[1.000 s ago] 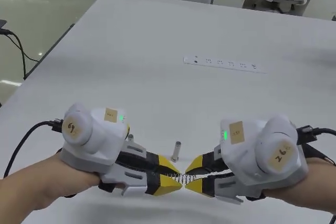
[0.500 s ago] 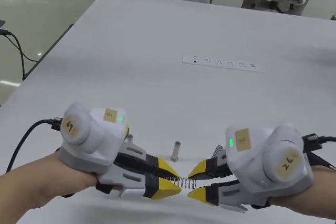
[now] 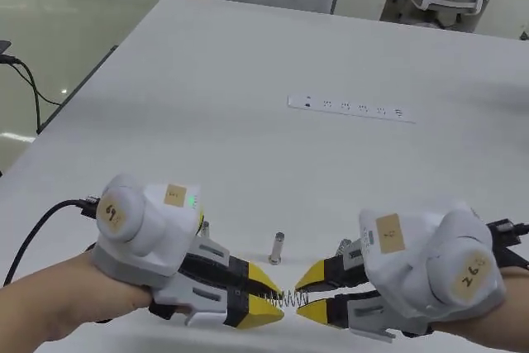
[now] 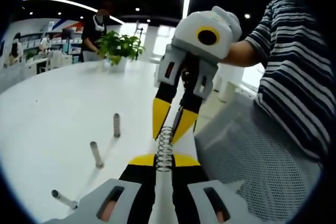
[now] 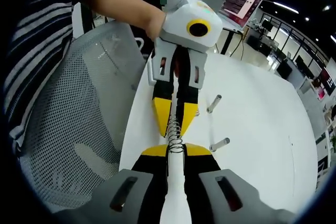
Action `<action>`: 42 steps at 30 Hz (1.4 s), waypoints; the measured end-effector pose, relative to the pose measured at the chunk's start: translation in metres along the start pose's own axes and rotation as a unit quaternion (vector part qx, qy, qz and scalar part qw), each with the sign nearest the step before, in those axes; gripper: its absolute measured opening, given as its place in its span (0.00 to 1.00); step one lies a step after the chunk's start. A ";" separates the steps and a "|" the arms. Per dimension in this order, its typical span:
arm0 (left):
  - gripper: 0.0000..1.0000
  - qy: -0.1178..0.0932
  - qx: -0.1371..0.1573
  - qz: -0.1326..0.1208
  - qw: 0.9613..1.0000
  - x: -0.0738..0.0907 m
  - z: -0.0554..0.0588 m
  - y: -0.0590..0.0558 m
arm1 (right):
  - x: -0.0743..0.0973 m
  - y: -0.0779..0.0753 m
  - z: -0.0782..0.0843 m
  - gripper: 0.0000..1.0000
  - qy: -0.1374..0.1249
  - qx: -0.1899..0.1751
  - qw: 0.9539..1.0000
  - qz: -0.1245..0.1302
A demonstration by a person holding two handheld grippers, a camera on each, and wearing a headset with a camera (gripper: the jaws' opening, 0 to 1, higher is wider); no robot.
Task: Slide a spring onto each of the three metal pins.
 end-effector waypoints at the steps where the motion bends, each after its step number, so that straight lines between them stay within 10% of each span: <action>1: 0.03 0.001 -0.001 -0.001 1.000 0.000 0.000 0.000 | 0.001 -0.001 -0.003 0.07 -0.006 -0.003 1.000 -0.001; 26: 0.03 0.000 -0.022 -0.003 1.000 -0.007 -0.002 -0.006 | -0.005 -0.002 -0.034 0.07 -0.092 -0.059 0.994 0.002; 42: 0.04 0.003 -0.021 -0.015 1.000 -0.008 -0.002 -0.004 | -0.009 -0.002 -0.036 0.07 -0.087 -0.044 0.995 0.017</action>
Point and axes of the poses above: the centre of the closed fingertips' face, and the gripper's own axes: x roughly backward along the fingers, y roughly to its left, z roughly out of its underside, the point moved 6 cm from there along x, roughly backward along the fingers, and after that the axes turned 10 degrees about -y, right-handed, at the moved point
